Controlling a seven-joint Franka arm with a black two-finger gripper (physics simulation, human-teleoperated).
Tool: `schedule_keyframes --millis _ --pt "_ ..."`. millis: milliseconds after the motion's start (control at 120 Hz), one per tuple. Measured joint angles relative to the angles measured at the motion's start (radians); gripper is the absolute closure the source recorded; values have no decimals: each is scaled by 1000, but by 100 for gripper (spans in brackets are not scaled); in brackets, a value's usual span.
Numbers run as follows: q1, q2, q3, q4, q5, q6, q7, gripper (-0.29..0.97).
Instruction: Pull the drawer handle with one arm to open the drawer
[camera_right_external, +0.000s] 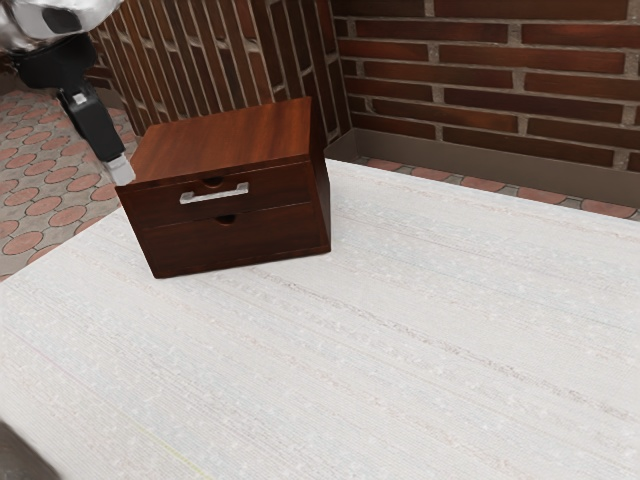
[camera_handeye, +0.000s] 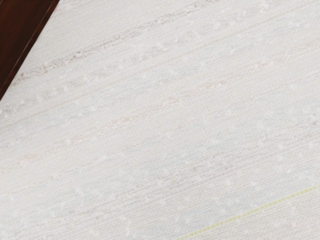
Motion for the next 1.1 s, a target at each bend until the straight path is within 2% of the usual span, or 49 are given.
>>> schedule_keyframes --millis 108,258,467,533,583,692,867,1100 --pt "0 49 -10 -51 3 116 128 0" --pt "28 58 -83 -92 -41 155 272 0" --pt "-77 129 -77 -103 -60 187 420 0" --pt "-140 144 -28 -113 -62 197 456 0" --pt "-153 147 -5 -152 -62 223 482 0" --pt "-83 152 10 -174 -58 349 538 0" --pt "116 218 14 -166 -69 543 554 0" --pt "145 278 10 -149 -41 641 524 0"
